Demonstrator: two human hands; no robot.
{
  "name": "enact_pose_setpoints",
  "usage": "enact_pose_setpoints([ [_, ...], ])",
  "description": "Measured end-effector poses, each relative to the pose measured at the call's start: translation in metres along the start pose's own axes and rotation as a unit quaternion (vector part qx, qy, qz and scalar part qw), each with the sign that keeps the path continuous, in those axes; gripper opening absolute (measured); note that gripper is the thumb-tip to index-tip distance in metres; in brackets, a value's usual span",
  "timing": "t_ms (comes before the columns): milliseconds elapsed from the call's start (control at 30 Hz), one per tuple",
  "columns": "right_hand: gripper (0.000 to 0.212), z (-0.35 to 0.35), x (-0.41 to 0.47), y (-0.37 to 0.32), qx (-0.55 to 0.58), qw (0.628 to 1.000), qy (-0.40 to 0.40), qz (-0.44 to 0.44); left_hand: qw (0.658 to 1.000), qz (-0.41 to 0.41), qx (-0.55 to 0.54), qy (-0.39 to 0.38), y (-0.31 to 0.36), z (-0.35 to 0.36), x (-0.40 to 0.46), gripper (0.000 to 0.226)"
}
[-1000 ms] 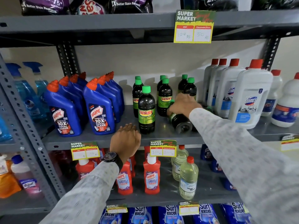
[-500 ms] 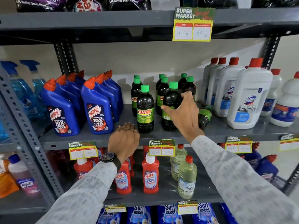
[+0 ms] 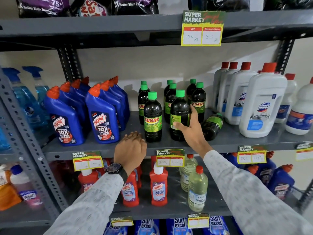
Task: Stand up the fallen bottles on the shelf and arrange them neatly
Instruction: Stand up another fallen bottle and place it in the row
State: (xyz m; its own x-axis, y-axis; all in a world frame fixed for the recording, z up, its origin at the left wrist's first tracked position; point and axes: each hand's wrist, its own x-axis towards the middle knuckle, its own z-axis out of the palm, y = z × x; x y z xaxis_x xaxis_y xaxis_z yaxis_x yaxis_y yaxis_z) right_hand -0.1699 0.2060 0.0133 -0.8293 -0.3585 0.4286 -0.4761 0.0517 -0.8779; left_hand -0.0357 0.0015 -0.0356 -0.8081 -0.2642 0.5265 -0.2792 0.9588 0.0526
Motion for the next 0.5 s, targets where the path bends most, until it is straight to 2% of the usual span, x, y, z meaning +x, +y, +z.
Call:
enact_pose_setpoints([
  [167,0.078,-0.0007,0.0023,0.0047,0.002,1.000,-0.016,0.009,1.000,0.002,0.005,0.006,-0.0020,0.0033,0.0012,0.053],
  [367,0.072,0.0057,0.0025,0.0049,-0.086,0.995,0.046,-0.024,1.000,-0.007,0.010,0.000,-0.0039,0.0090,0.0035,0.058],
  [500,0.071,0.0055,0.0037,0.0051,-0.100,0.994,0.045,-0.025,1.000,-0.009,0.010,-0.001,-0.0027,0.0089,0.0040,0.057],
])
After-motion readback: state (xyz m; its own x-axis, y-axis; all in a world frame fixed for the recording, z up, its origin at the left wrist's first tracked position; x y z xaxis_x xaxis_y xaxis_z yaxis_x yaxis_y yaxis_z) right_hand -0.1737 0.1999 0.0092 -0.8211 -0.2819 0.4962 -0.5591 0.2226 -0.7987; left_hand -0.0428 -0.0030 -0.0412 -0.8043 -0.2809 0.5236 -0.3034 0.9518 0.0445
